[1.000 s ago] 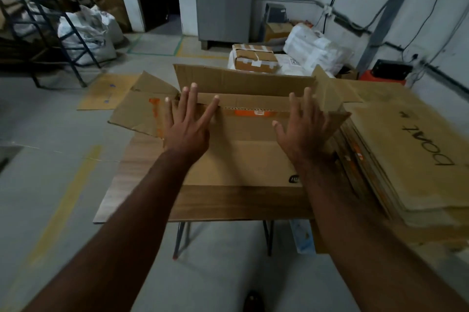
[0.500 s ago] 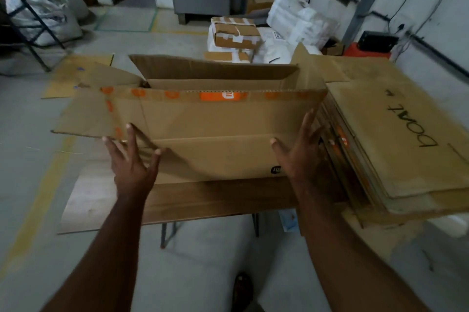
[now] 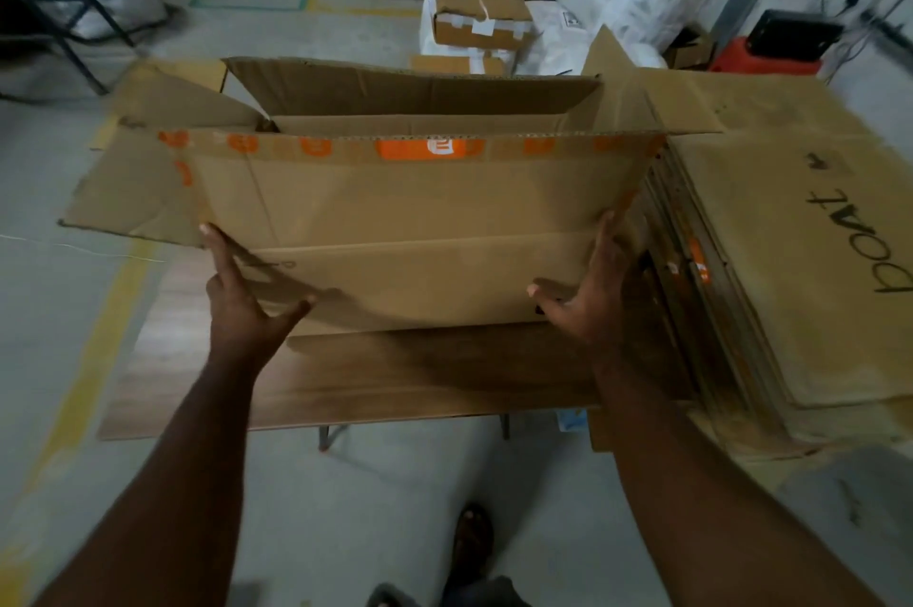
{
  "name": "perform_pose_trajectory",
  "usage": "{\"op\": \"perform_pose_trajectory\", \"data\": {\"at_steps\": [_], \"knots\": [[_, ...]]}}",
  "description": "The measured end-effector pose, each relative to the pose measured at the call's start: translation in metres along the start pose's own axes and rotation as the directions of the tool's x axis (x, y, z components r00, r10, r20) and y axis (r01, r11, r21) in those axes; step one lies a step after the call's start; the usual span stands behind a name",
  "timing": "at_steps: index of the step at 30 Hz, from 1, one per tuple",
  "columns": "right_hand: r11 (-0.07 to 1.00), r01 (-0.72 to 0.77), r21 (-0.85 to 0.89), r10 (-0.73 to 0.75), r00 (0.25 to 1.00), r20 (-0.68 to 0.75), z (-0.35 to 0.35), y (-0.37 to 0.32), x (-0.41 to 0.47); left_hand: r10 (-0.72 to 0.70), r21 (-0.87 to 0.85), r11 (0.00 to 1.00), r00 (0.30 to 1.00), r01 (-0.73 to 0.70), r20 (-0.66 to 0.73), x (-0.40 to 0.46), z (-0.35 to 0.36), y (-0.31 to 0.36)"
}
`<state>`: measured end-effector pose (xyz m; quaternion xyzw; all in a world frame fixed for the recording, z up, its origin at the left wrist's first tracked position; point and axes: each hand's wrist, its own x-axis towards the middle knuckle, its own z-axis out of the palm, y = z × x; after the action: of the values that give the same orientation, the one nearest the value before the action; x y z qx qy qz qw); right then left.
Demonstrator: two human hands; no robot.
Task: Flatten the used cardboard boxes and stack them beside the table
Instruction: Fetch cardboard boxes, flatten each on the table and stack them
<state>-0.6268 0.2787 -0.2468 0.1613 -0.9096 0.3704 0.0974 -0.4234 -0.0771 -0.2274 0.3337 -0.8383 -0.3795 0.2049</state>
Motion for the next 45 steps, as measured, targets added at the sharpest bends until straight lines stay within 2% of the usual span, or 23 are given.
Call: {"op": "perform_pose_trajectory", "data": {"at_steps": [2,5,10,12,16,20,22,25,30,36,42,43,45], "knots": [[1.0,0.011,0.011,-0.011,1.0,-0.022,-0.002,-0.004,0.01,0.017,-0.002,1.0,1.0,-0.017,-0.001,0.007,-0.004,0.009],[1.0,-0.02,-0.013,0.019,0.998,-0.059,-0.009,-0.023,0.024,0.014,0.085,0.996,0.999,-0.01,-0.043,0.012,-0.01,0.025],[0.978,-0.177,-0.108,0.173,0.984,-0.041,-0.032,-0.072,0.052,0.063,0.153,0.987,0.995,-0.051,-0.072,0.025,-0.028,0.047],[0.967,-0.19,-0.171,0.187,0.982,-0.033,-0.043,-0.084,0.064,0.074,0.201,0.978,0.994,-0.058,-0.077,0.034,-0.039,0.056],[0.958,-0.17,-0.23,0.172,0.985,-0.014,-0.061,-0.102,0.075,-0.009,0.272,0.962,1.0,0.011,-0.01,0.049,-0.064,0.079],[0.97,-0.123,-0.21,0.136,0.989,0.049,-0.055,-0.1,0.082,-0.095,0.332,0.942,0.981,0.035,0.167,0.061,-0.071,0.076],[0.966,-0.146,-0.215,0.174,0.978,0.119,-0.048,-0.093,0.078,-0.151,0.327,0.942,0.965,0.074,0.215,0.055,-0.068,0.065],[0.933,-0.214,-0.29,0.27,0.948,0.171,-0.043,-0.085,0.06,-0.178,0.325,0.94,0.962,0.104,0.208,0.041,-0.06,0.051],[0.919,-0.25,-0.305,0.326,0.916,0.231,-0.043,-0.085,0.061,-0.194,0.383,0.915,0.969,0.122,0.155,0.044,-0.065,0.052],[0.908,-0.248,-0.338,0.367,0.861,0.351,-0.041,-0.08,0.065,-0.353,0.509,0.834,0.915,0.214,0.194,0.055,-0.066,0.052],[0.901,-0.23,-0.368,0.36,0.869,0.339,-0.038,-0.083,0.062,-0.33,0.594,0.788,0.925,0.16,0.188,0.04,-0.062,0.056],[0.897,-0.228,-0.378,0.361,0.873,0.329,-0.039,-0.083,0.06,-0.274,0.623,0.775,0.946,0.111,0.172,0.034,-0.058,0.059],[0.887,-0.182,-0.424,0.316,0.909,0.271,-0.041,-0.089,0.051,-0.027,0.632,0.771,0.986,-0.084,0.164,0.014,-0.045,0.068]]}}
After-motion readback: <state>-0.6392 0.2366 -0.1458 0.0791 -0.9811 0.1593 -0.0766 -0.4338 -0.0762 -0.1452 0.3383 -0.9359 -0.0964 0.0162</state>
